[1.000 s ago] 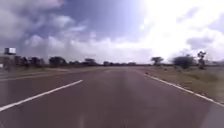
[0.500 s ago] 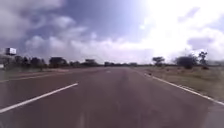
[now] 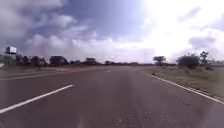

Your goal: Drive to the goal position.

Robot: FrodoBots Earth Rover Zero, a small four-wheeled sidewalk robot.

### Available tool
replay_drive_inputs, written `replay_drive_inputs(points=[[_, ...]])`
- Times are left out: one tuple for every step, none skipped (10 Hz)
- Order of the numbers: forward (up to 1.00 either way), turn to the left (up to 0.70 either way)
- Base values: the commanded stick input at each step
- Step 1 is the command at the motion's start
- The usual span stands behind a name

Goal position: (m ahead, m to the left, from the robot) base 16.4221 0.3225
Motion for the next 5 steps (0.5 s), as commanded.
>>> replay_drive_inputs(points=[[1.0, 0.0], [1.0, 0.0], [1.0, 0.0], [1.0, 0.0], [1.0, 0.0]])
